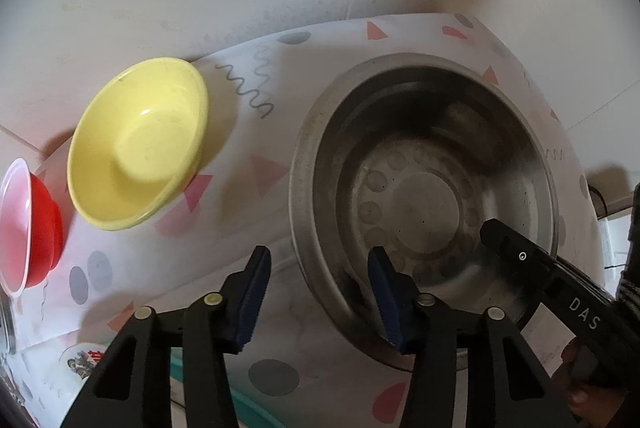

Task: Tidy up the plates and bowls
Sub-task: 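Lift the steel bowl with the right gripper while the left gripper grasps its rim, then carry the steel bowl with both grippers toward the kettle beside the plate stack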

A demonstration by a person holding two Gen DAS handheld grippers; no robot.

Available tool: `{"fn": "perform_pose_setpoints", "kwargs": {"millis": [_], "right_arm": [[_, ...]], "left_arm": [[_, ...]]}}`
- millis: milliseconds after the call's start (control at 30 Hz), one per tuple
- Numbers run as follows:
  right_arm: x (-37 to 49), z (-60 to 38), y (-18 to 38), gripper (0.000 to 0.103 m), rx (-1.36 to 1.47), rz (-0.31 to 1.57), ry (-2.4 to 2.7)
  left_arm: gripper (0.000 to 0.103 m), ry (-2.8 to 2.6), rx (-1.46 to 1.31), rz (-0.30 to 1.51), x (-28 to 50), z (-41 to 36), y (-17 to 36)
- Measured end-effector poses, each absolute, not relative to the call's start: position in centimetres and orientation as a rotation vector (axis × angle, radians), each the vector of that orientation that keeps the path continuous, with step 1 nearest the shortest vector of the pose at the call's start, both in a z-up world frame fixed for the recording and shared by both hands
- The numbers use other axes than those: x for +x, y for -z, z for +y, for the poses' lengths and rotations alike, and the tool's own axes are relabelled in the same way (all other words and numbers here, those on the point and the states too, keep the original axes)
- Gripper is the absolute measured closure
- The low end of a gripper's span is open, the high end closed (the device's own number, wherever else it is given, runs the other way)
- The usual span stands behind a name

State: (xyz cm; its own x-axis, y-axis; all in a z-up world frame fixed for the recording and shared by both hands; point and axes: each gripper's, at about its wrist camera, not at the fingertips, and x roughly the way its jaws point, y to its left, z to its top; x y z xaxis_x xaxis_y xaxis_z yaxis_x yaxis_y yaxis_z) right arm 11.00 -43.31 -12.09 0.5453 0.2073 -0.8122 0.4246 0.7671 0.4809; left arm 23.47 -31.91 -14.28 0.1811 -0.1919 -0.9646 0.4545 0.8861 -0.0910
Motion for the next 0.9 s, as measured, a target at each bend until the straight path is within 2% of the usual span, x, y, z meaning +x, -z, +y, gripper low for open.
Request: {"fn": "perform_pose_setpoints", "kwargs": {"millis": [167, 233, 300, 400, 900], "right_arm": [[10.9, -43.3, 12.1, 0.086, 0.71, 1.004, 0.138], [10.8, -43.3, 12.1, 0.086, 0.71, 1.002, 0.139], [10.9, -43.3, 12.1, 0.086, 0.703, 1.005, 0.14], [11.0, -43.1, 11.9, 0.086, 0.682, 1.012, 0.146], [11.0, -43.2, 11.9, 0.09, 0.707, 1.038, 0.13]], "left_arm": [[0.053, 0.463, 0.229, 1.341, 23.9, -32.3, 15.3], [0.057, 0.469, 0.224, 1.338, 24.0, -32.4, 15.6], [0.068, 0.494, 0.233, 1.321, 23.7, -32.8, 15.5], [0.075, 0.506, 0.313, 1.277, 22.8, -33.8, 15.0], [0.076, 0.513, 0.284, 1.228, 21.5, -33.2, 13.5]]}}
